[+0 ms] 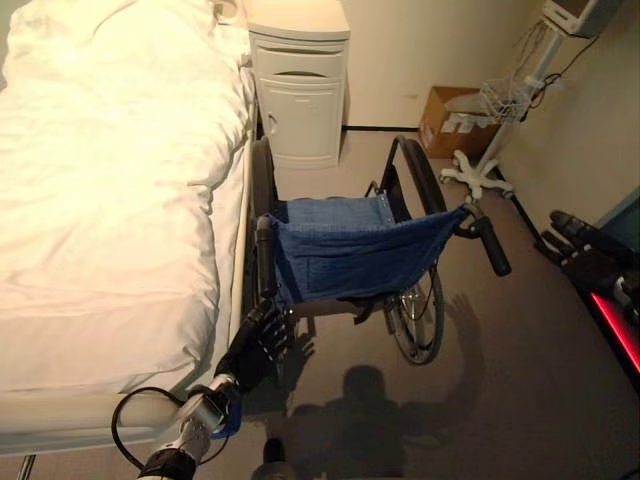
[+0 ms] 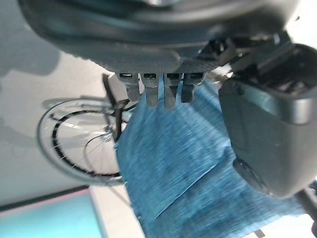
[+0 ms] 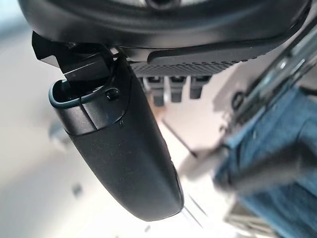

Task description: Push the wheelchair next to the bed

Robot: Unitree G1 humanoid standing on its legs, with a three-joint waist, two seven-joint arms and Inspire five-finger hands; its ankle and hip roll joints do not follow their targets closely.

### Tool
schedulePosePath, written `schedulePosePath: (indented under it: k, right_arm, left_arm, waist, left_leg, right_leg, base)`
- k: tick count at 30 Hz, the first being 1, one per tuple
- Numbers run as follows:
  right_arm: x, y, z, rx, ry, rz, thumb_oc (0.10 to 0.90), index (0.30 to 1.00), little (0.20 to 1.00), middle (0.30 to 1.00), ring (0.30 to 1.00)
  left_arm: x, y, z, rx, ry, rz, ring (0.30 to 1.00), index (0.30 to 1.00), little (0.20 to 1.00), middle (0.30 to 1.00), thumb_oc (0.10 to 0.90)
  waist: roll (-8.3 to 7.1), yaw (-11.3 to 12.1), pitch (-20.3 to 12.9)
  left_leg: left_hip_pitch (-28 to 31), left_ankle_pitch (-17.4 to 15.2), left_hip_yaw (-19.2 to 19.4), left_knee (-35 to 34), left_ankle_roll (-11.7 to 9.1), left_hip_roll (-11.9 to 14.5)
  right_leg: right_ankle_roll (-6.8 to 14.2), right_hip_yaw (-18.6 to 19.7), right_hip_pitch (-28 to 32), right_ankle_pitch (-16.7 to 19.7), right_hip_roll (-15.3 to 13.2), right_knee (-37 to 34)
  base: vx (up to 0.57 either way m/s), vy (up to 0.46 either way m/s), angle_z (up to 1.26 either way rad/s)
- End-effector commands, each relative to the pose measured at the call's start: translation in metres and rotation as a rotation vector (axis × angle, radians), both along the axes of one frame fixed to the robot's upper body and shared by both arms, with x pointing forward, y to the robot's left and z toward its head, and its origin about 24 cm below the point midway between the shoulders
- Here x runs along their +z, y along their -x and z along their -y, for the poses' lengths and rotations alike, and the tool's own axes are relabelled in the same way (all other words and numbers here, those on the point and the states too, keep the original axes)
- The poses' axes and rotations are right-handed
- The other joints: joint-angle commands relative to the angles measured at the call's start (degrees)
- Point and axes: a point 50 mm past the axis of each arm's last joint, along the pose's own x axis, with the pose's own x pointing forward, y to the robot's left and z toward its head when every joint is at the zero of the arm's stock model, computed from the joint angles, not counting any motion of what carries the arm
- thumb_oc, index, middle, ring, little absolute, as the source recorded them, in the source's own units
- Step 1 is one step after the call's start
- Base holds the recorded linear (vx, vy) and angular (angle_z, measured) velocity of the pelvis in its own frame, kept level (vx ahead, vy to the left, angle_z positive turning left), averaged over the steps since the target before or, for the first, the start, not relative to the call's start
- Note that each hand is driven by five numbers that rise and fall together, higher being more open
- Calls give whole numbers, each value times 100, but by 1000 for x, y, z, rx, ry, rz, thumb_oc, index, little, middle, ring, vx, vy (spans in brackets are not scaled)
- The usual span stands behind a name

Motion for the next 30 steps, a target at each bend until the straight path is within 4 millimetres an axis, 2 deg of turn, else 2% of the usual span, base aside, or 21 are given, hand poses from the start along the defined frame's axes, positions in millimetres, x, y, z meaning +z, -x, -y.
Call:
schedulePosePath:
  k: [1, 3, 6, 7, 8, 10, 11, 16, 17, 18, 19, 20, 21, 23, 26, 30]
  right_arm:
    - [29, 4, 16, 34, 77, 136, 800, 900, 900, 900, 900]
    - [8, 11, 15, 59, 87, 64, 800, 900, 900, 900, 900]
    - [-45, 18, -6, 137, 60, -40, 800, 900, 900, 900, 900]
    - [-55, 19, -12, 157, 54, -63, 800, 900, 900, 900, 900]
    - [-78, 16, -32, 180, 31, -82, 800, 900, 900, 900, 900]
    - [-98, 13, -53, 208, 37, -109, 800, 900, 900, 900, 900]
    - [-115, 14, -70, 232, 44, -121, 800, 900, 900, 900, 900]
    - [-158, 19, -130, 268, 73, -117, 800, 900, 900, 900, 900]
    - [-169, 23, -150, 302, 109, -135, 800, 900, 900, 900, 900]
    - [-170, 24, -153, 307, 126, -130, 800, 900, 900, 900, 900]
    - [-179, 27, -176, 348, 213, -137, 800, 900, 900, 900, 900]
    - [-180, 28, -179, 355, 213, -140, 800, 900, 900, 900, 900]
    - [-193, 38, -199, 401, 199, -188, 800, 900, 900, 900, 900]
    - [-204, 51, -213, 485, 250, -232, 800, 900, 900, 900, 900]
    - [-217, 71, -230, 553, 220, -279, 800, 900, 900, 900, 900]
    - [-224, 82, -241, 620, 219, -308, 800, 900, 900, 900, 900]
  left_arm:
    - [-16, 27, 6, -31, 12, -48, 900, 900, 900, 900, 800]
    - [-21, 32, 7, -58, -19, -76, 900, 900, 900, 900, 800]
    - [-32, 43, 10, -155, -163, -152, 900, 900, 900, 900, 800]
    - [-35, 45, 9, -200, -221, -171, 900, 900, 900, 900, 800]
    - [-39, 48, 9, -268, -335, -195, 900, 900, 900, 900, 800]
    - [-42, 51, 9, -312, -404, -218, 900, 900, 900, 900, 800]
    - [-44, 52, 9, -350, -483, -234, 900, 900, 900, 900, 800]
    - [-51, 53, 24, -438, -556, -277, 900, 900, 900, 900, 800]
    - [-52, 54, 31, -465, -570, -271, 900, 900, 900, 900, 800]
    - [-53, 54, 32, -466, -577, -269, 900, 900, 900, 900, 800]
    - [-54, 53, 40, -471, -598, -255, 900, 900, 900, 900, 800]
    - [-54, 53, 41, -472, -600, -253, 900, 900, 900, 900, 800]
    - [-53, 51, 48, -471, -617, -210, 900, 900, 900, 900, 800]
    - [-49, 44, 59, -441, -612, -133, 900, 900, 900, 900, 800]
    - [-39, 37, 73, -406, -631, 7, 900, 900, 900, 900, 800]
    - [-29, 29, 78, -363, -655, 110, 900, 900, 900, 900, 800]
  waist:
    - [-53, 169, -279]
    - [-46, 163, -254]
    - [0, 167, -211]
    - [10, 169, -207]
    - [55, 168, -208]
    - [109, 158, -209]
    - [168, 152, -210]
    - [394, 109, -241]
    - [463, 74, -250]
    - [475, 64, -254]
    - [558, 21, -269]
    - [566, 15, -272]
    - [643, -38, -291]
    - [735, -86, -321]
    - [836, -136, -312]
    - [887, -178, -285]
  left_leg:
    - [176, -543, -153, 75, 173, -19]
    - [171, -543, -136, 77, 179, -10]
    - [161, -530, -120, 77, 196, 10]
    - [158, -531, -121, 74, 200, 11]
    - [146, -529, -130, 70, 211, 8]
    - [147, -523, -128, 68, 213, 5]
    - [155, -515, -129, 69, 220, 3]
    - [191, -510, -185, 68, 219, -14]
    - [200, -505, -200, 71, 215, -23]
    - [202, -504, -203, 73, 214, -25]
    - [217, -490, -221, 69, 200, -30]
    - [219, -489, -224, 68, 197, -30]
    - [235, -491, -251, 67, 184, -40]
    - [215, -479, -278, 67, 174, -57]
    - [204, -487, -317, 80, 152, -72]
    - [191, -488, -352, 91, 130, -88]
  right_leg:
    - [-242, 164, -493, 682, 316, 654]
    - [-242, 164, -510, 688, 323, 637]
    - [-258, 166, -522, 674, 331, 569]
    - [-257, 161, -521, 672, 333, 552]
    - [-256, 161, -527, 670, 332, 518]
    - [-250, 155, -529, 656, 323, 506]
    - [-253, 143, -525, 629, 309, 494]
    - [-270, 196, -513, 494, 292, 462]
    - [-280, 221, -520, 455, 289, 467]
    - [-284, 227, -520, 443, 289, 467]
    - [-314, 264, -496, 370, 296, 418]
    - [-316, 264, -494, 364, 296, 415]
    - [-336, 296, -484, 310, 304, 392]
    - [-355, 332, -490, 301, 305, 355]
    - [-375, 355, -489, 283, 284, 337]
    - [-402, 373, -478, 260, 278, 320]
  base:
    - [-49, -61, -4]
    - [-42, -43, -5]
    - [-39, -33, -7]
    - [-32, -29, -1]
    - [0, 0, 0]
    - [0, 0, 0]
    - [3, 35, -4]
    - [11, 66, 1]
    - [18, 90, 3]
    - [28, 117, 1]
    - [18, 73, -3]
    - [27, 117, -3]
    - [20, 95, -2]
    - [10, 109, 0]
    - [-9, 73, 1]
    - [-20, 52, 2]
